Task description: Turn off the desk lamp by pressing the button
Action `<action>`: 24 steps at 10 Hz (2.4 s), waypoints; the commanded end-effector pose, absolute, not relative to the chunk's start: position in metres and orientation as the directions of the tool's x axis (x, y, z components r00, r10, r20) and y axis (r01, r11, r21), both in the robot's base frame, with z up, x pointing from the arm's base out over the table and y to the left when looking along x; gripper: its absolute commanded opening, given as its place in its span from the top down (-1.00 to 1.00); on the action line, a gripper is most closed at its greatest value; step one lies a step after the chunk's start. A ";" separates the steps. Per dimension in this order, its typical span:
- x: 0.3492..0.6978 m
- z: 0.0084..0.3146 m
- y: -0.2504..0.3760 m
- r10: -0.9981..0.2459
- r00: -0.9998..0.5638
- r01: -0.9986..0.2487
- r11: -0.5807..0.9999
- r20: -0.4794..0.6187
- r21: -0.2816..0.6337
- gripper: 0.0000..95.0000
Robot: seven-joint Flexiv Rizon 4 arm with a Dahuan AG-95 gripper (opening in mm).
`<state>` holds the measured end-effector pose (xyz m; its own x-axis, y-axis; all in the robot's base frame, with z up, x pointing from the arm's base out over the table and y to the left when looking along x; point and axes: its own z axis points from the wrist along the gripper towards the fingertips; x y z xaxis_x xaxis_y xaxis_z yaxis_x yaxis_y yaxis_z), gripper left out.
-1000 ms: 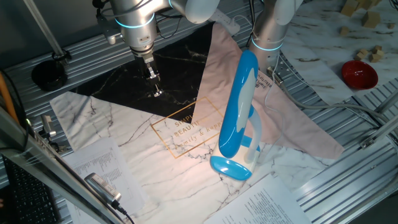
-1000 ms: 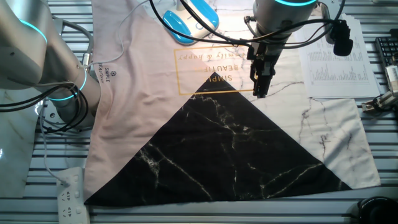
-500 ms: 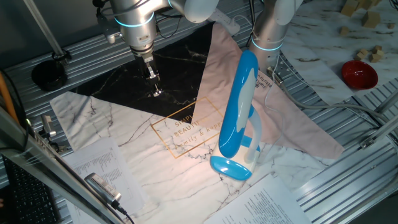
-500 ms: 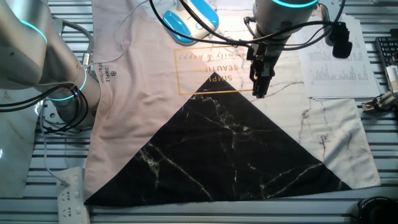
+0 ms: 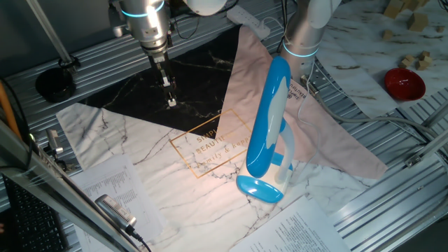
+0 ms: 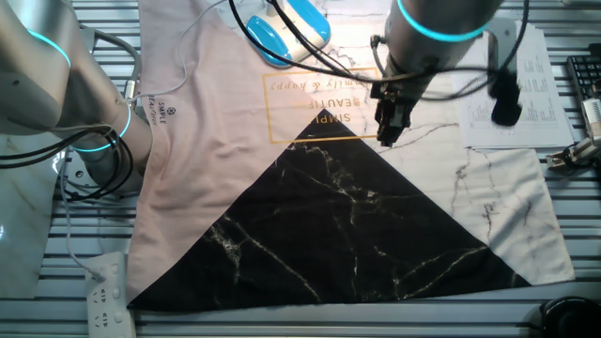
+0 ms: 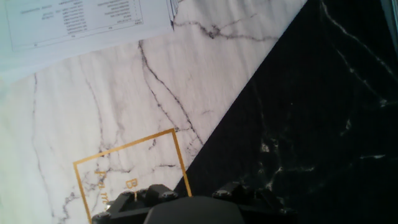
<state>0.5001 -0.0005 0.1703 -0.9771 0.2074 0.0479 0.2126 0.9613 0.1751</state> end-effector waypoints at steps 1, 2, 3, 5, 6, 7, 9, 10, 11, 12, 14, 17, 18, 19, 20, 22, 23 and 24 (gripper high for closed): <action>0.499 0.170 0.000 0.248 -0.967 0.255 0.946 0.059 0.202 1.00; 0.499 0.170 0.000 0.248 -0.967 0.255 0.946 0.057 0.202 1.00; 0.498 0.170 0.000 0.244 -0.968 0.249 0.947 0.053 0.202 1.00; 0.498 0.169 0.000 0.222 -0.974 0.227 0.955 0.046 0.191 1.00; 0.498 0.169 0.000 0.220 -0.974 0.225 0.956 0.045 0.190 1.00; 0.498 0.169 0.000 0.220 -0.974 0.225 0.956 0.046 0.190 1.00; 0.498 0.170 0.000 0.208 -0.977 0.213 0.957 0.046 0.199 1.00; 0.498 0.170 0.000 0.183 -0.982 0.189 0.957 0.049 0.221 1.00; 0.498 0.170 0.000 0.177 -0.983 0.184 0.952 0.053 0.244 1.00; 0.498 0.170 0.000 0.175 -0.983 0.185 0.942 0.059 0.279 1.00; 0.497 0.173 0.002 0.176 -0.980 0.197 0.891 0.088 0.408 1.00; 0.495 0.176 0.011 0.174 -0.980 0.199 0.869 0.096 0.453 1.00; 0.496 0.174 0.018 0.180 -0.979 0.204 0.868 0.096 0.453 1.00; 0.496 0.173 0.023 0.184 -0.978 0.207 0.863 0.095 0.461 1.00; 0.496 0.173 0.023 0.182 -0.979 0.206 0.860 0.096 0.466 1.00; 0.496 0.173 0.023 0.181 -0.979 0.206 0.855 0.098 0.477 1.00; 0.496 0.173 0.023 0.180 -0.979 0.205 0.855 0.097 0.477 1.00; 0.496 0.173 0.023 0.183 -0.978 0.207 0.857 0.097 0.472 1.00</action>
